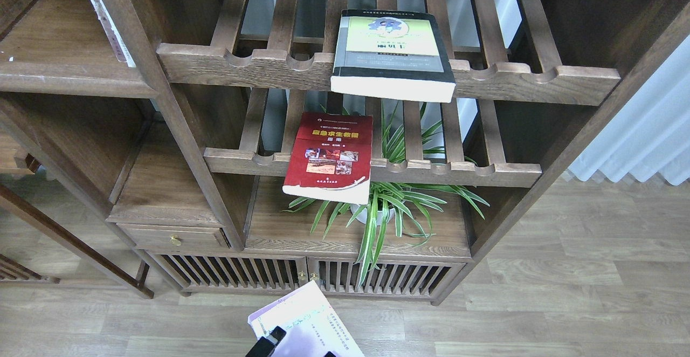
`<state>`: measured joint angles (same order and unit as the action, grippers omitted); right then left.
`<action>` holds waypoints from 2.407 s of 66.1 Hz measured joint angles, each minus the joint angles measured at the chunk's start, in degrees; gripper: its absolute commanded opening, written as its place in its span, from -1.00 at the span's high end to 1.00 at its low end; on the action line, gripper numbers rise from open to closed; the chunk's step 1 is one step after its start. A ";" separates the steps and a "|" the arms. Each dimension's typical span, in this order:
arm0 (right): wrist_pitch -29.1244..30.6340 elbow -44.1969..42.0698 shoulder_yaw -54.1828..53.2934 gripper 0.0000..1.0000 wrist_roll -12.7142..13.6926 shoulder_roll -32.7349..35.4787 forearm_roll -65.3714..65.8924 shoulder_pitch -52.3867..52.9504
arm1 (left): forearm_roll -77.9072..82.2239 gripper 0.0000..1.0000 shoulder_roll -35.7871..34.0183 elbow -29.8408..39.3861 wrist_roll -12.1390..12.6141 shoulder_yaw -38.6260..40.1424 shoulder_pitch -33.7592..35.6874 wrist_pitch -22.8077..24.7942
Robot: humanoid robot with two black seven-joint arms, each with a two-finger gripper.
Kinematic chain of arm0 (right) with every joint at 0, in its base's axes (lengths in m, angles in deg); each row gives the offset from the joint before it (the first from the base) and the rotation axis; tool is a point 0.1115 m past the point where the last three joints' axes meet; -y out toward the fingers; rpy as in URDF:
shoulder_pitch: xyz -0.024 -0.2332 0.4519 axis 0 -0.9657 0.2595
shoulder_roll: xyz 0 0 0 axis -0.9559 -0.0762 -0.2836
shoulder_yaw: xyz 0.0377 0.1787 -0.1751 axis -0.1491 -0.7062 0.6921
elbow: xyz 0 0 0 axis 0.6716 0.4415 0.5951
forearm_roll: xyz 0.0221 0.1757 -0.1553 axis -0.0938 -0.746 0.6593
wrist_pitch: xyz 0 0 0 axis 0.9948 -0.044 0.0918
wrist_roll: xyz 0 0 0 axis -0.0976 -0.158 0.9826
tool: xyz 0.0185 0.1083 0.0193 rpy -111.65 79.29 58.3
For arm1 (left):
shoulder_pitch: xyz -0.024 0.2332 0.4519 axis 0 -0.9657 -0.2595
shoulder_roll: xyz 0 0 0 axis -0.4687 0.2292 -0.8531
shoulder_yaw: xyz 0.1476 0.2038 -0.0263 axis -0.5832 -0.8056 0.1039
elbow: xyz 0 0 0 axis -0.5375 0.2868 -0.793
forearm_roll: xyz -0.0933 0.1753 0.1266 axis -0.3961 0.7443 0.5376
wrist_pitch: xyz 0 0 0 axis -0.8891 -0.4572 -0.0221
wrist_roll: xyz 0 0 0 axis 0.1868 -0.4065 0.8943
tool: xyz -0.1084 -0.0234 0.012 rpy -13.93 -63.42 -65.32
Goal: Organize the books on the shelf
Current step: 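Pass the white booklet from the right gripper to the left gripper, then carry the white booklet with the left gripper to the side bookshelf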
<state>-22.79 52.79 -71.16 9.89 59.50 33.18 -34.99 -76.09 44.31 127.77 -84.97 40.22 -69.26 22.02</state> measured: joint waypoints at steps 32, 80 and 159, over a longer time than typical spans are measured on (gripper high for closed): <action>0.03 -0.82 0.78 0.78 -0.04 0.00 -0.06 -0.15 | -0.45 0.90 -0.49 0.15 0.37 -0.23 -0.14 0.00; -0.03 -2.62 0.60 -0.78 0.02 0.02 0.18 1.20 | -0.46 0.90 -7.87 2.45 0.18 1.07 -0.43 -0.03; 0.01 -10.88 0.01 -0.96 -0.79 0.00 -0.35 8.51 | -0.44 0.90 -43.66 30.50 8.55 65.63 -11.61 0.00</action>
<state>-22.79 41.90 -71.15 9.09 59.50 32.83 -26.48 -76.52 0.65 158.27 -76.42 105.85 -80.88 22.02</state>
